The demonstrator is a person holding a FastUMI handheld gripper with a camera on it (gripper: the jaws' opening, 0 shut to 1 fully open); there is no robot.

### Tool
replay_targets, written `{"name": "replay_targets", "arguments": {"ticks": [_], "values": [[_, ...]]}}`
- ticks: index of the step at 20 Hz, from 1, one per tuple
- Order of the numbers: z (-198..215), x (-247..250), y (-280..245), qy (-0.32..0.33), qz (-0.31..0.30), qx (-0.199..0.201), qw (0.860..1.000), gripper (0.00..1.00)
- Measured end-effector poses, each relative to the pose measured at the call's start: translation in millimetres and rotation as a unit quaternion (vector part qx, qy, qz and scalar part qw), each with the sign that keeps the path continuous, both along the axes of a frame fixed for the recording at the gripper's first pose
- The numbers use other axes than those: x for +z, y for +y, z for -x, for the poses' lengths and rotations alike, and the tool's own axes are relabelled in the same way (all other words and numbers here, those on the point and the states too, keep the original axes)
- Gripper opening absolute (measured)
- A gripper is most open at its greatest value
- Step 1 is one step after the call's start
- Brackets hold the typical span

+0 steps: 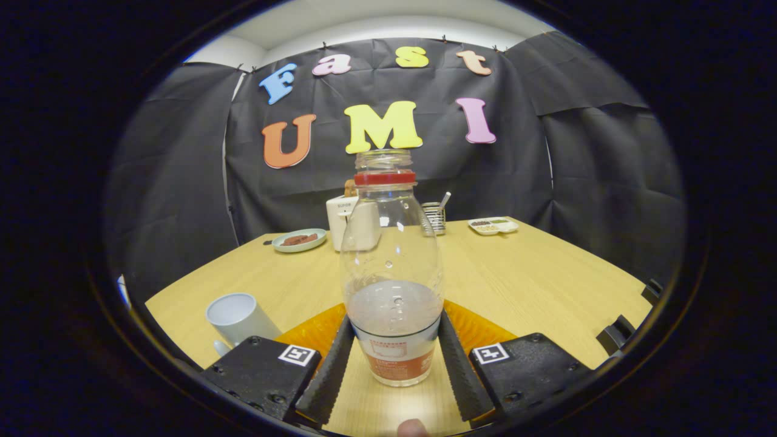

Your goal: Take the bottle from table, then pour the juice into the cup, finally place the bottle on the coaster

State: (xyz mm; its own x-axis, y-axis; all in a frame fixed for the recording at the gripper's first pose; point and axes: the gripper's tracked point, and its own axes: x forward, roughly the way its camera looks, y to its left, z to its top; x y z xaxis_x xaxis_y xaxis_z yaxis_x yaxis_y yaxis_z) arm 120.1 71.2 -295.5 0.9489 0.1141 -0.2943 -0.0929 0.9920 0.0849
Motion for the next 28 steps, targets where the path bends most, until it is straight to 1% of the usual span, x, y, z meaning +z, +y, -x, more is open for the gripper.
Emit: {"name": "replay_targets", "arguments": {"ticks": [3, 5, 7, 9, 12, 15, 19, 20, 22, 25, 26, 28], "values": [[0.7, 13.4, 4.1, -0.008, 0.026, 0.011, 1.0, 0.77], [-1.8, 24.1, 5.7, -0.015, 0.056, 0.019, 0.998, 0.76], [-6.5, 31.7, 7.2, -0.014, 0.106, 0.03, 0.994, 0.75], [-8.8, 36.8, 10.4, -0.021, 0.175, 0.044, 0.983, 0.76], [-15.0, 42.2, 14.4, -0.041, 0.285, 0.059, 0.956, 0.76], [-20.3, 36.8, 18.2, -0.045, 0.369, 0.07, 0.926, 0.76], [-22.4, 37.4, 21.8, -0.058, 0.447, 0.078, 0.889, 0.76], [-23.2, 36.6, 23.3, -0.061, 0.467, 0.08, 0.878, 0.76], [-22.4, 33.4, 26.3, -0.071, 0.514, 0.089, 0.851, 0.76], [-20.6, 33.5, 32.5, -0.093, 0.578, 0.098, 0.805, 0.76], [-19.9, 31.4, 35.5, -0.097, 0.59, 0.104, 0.795, 0.76], [-18.4, 28.7, 38.3, -0.1, 0.607, 0.113, 0.78, 0.76]]}}
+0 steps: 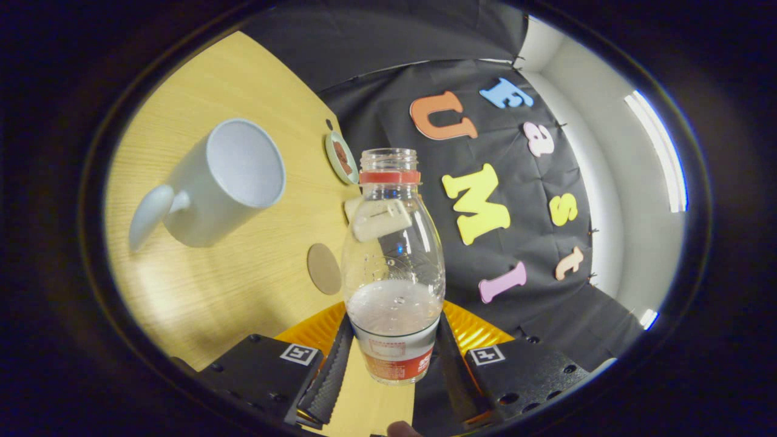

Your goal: Take the bottle from table, then pour the juice into the cup, finally place the bottle on the coaster

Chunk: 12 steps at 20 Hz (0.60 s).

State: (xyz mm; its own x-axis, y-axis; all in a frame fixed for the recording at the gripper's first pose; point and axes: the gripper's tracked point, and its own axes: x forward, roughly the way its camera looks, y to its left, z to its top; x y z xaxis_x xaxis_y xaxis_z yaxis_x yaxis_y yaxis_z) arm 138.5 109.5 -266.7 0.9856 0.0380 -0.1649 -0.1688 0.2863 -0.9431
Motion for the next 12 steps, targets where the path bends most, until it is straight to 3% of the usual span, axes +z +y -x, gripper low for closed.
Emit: {"name": "replay_targets", "arguments": {"ticks": [12], "values": [[4.7, 8.4, 15.2, -0.026, 0.152, 0.045, 0.987, 0.76]]}}
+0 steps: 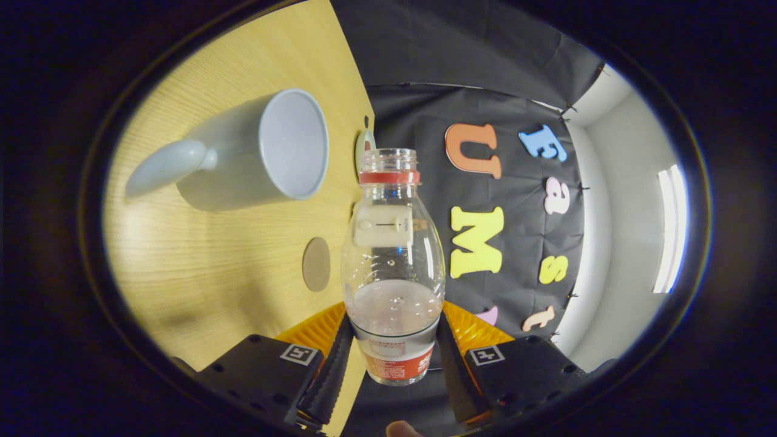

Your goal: Take the bottle from table, then pour the juice into the cup, finally place the bottle on the coaster

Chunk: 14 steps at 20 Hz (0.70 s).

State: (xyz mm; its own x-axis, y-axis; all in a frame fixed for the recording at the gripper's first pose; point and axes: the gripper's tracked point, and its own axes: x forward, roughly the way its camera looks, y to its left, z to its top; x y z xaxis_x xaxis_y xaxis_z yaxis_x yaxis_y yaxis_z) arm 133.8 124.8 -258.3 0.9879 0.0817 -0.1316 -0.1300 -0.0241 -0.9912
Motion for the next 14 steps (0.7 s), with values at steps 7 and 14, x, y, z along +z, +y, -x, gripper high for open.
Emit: {"name": "replay_targets", "arguments": {"ticks": [7, 14], "values": [[1.6, 10.1, 2.0, -0.004, 0.036, 0.007, 0.999, 0.76], [5.7, 17.8, 6.3, -0.011, 0.061, 0.011, 0.998, 0.76]]}}
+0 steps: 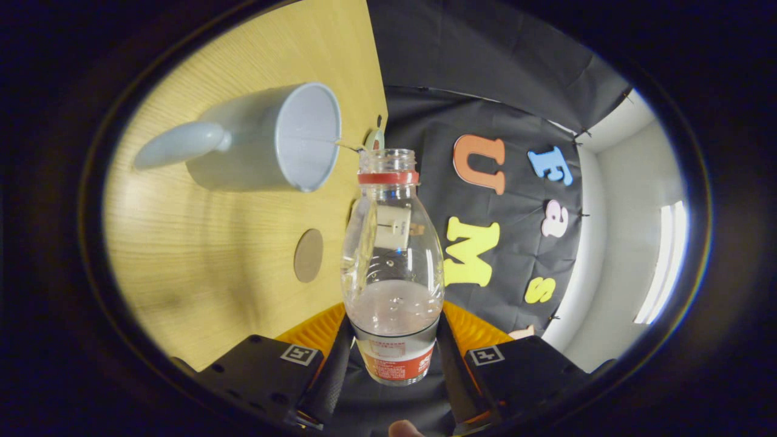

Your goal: Take the bottle from table, then pour the juice into the cup, finally place the bottle on the coaster

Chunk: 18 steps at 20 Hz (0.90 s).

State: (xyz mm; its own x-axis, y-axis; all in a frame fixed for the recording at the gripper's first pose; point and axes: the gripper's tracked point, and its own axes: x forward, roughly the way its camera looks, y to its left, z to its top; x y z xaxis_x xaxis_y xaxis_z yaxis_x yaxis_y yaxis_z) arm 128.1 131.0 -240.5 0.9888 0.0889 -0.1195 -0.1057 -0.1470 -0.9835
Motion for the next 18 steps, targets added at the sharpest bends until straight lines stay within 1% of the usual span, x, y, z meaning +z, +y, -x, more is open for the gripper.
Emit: {"name": "replay_targets", "arguments": {"ticks": [18], "values": [[0.5, 15.2, 1.1, -0.008, 0.025, 0.001, 1.0, 0.76]]}}
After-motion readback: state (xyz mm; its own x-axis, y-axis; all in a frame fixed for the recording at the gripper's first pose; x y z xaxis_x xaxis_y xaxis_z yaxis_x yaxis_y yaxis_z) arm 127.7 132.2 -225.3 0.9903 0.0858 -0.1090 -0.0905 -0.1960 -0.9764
